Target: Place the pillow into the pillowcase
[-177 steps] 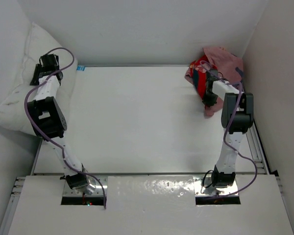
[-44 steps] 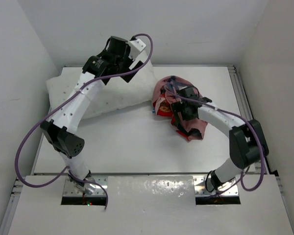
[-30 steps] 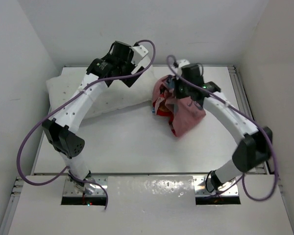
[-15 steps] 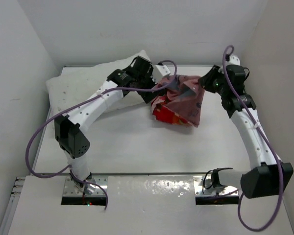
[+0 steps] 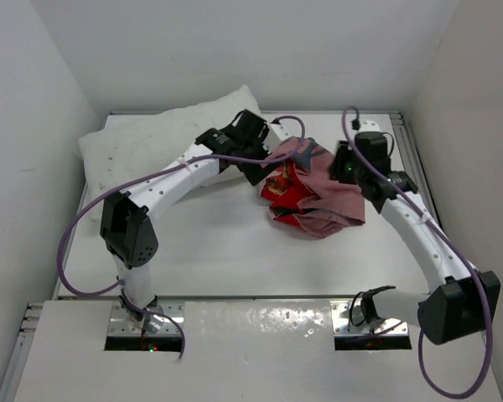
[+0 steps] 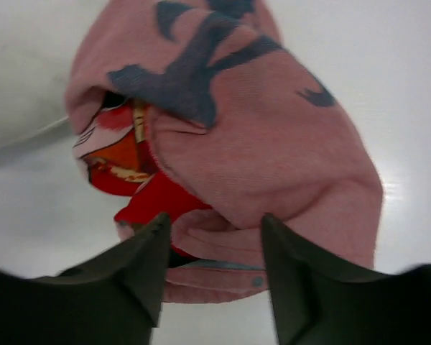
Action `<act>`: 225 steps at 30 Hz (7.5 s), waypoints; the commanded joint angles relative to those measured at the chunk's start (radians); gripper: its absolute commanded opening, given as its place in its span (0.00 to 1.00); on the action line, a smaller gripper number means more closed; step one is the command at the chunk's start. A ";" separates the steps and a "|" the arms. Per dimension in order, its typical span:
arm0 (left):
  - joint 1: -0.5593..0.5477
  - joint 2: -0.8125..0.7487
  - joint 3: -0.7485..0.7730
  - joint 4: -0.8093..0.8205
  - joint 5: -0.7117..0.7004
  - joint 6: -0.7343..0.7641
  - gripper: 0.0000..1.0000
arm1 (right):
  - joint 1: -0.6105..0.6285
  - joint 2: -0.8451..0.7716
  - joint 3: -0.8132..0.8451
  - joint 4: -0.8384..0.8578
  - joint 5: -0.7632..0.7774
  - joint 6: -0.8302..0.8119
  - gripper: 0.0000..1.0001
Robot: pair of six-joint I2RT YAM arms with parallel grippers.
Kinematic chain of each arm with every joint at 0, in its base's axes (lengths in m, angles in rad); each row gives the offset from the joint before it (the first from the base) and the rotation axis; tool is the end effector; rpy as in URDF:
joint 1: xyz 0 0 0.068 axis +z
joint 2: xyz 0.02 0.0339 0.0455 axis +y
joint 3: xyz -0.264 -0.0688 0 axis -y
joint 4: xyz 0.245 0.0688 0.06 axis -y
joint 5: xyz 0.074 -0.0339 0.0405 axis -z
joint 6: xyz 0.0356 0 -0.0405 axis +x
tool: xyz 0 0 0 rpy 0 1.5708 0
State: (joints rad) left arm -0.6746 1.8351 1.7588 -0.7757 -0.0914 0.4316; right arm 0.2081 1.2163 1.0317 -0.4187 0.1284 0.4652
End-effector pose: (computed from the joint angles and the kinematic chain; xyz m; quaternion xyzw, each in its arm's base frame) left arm 0.3221 -0.2535 0.3271 0.4776 0.8041 -0.0001 0.3539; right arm 0.2653 0.0514 0.3131 0.1428 0.8723 0.0997 0.4568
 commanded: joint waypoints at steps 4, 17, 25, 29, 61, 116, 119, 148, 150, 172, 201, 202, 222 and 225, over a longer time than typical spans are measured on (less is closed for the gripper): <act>-0.011 -0.039 -0.001 0.032 -0.135 -0.022 0.97 | 0.146 0.199 0.108 -0.089 -0.021 -0.103 0.79; 0.107 -0.131 -0.062 0.042 -0.208 -0.022 0.98 | 0.307 0.413 0.064 0.007 -0.044 -0.264 0.68; 0.151 -0.188 -0.245 0.145 -0.387 0.079 1.00 | 0.249 0.479 0.005 0.086 0.050 -0.154 0.30; 0.216 -0.188 -0.324 0.237 -0.412 0.119 1.00 | 0.208 0.444 0.039 0.061 0.030 -0.102 0.00; 0.406 -0.330 -0.079 -0.238 0.086 0.401 0.00 | -0.111 0.365 0.495 0.362 -0.156 0.233 0.00; -0.032 -0.068 0.251 -0.349 0.495 0.346 0.00 | 0.069 0.643 0.562 0.376 -0.119 0.267 0.00; -0.043 -0.054 0.187 -0.298 0.476 0.329 0.00 | 0.073 0.625 0.542 0.377 -0.112 0.257 0.00; -0.036 0.062 -0.119 0.351 -0.053 0.012 0.00 | -0.157 0.246 0.185 -0.048 -0.173 0.098 0.72; -0.039 0.069 -0.117 0.362 -0.071 0.018 0.00 | -0.171 0.235 0.148 -0.046 -0.132 0.075 0.25; -0.054 0.079 -0.148 0.371 -0.085 0.026 0.00 | -0.185 0.673 0.228 0.279 0.019 -0.068 0.65; -0.169 0.067 0.088 0.071 0.182 0.076 0.00 | 0.062 0.448 0.582 -0.035 0.079 -0.184 0.00; -0.164 0.067 0.088 0.100 0.097 0.053 0.00 | 0.063 0.434 0.565 -0.035 0.041 -0.198 0.00; 0.108 0.225 0.189 0.409 -0.171 -0.290 0.00 | 0.152 0.097 0.113 -0.152 -0.264 -0.428 0.00; 0.155 0.257 0.221 0.401 -0.157 -0.359 0.00 | 0.151 0.124 0.099 -0.170 -0.086 -0.421 0.00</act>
State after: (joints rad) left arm -0.5968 2.0769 1.9160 -0.4931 -0.1959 0.1722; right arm 0.3508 1.3251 1.1419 -0.5266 -0.0906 0.0738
